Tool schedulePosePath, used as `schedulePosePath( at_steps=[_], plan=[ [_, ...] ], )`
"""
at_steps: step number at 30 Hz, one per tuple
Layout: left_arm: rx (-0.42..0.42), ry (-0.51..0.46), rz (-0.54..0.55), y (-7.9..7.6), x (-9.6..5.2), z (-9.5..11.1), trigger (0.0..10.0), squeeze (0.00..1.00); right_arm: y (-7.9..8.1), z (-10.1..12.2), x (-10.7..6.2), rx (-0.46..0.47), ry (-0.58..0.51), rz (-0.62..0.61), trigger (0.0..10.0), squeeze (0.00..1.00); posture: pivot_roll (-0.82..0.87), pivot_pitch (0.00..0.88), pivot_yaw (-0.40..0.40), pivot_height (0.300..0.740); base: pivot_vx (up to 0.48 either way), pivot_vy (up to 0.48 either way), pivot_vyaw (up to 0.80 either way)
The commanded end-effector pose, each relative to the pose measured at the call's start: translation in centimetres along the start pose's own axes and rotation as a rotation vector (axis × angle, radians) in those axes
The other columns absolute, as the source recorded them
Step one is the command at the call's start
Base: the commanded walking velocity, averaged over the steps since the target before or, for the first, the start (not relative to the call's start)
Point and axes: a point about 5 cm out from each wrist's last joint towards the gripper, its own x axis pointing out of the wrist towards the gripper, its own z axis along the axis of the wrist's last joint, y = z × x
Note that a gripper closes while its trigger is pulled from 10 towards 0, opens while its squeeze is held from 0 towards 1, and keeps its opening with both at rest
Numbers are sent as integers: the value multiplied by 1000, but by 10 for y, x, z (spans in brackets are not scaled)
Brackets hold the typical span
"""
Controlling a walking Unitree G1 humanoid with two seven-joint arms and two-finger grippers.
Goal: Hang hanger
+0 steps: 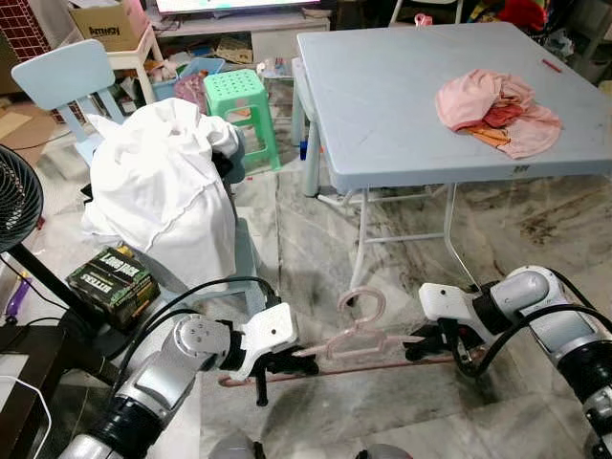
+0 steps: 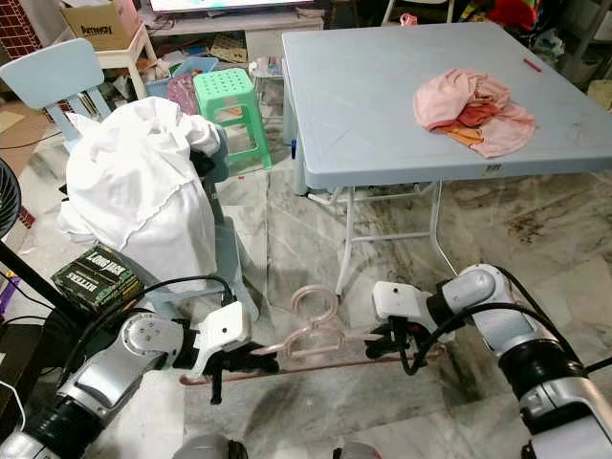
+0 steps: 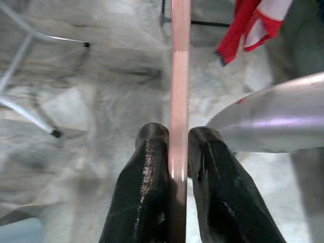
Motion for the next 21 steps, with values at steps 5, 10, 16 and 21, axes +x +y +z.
schedulePosePath(
  at_steps=[5, 10, 16, 21],
  plan=[
    [104, -4, 133, 15, -6, 4, 10000, 1000, -17, -6, -5, -57, 95, -219, 0, 0, -20, 0, 10, 740, 0, 0, 0],
    [255, 103, 218, 27, -10, -5, 10000, 1000, -20, -5, -2, -133, 153, -272, 0, 0, -19, 0, 11, 740, 0, 0, 0],
    [322, 131, 235, 34, -15, -9, 10000, 1000, -24, -17, 2, -125, 208, -390, 0, 0, -18, 0, 15, 740, 0, 0, 0],
    [273, 94, 307, 34, -15, -15, 10000, 1000, -22, -27, 7, -42, 189, -516, 0, 0, -25, 0, 16, 740, 0, 0, 0]
  ],
)
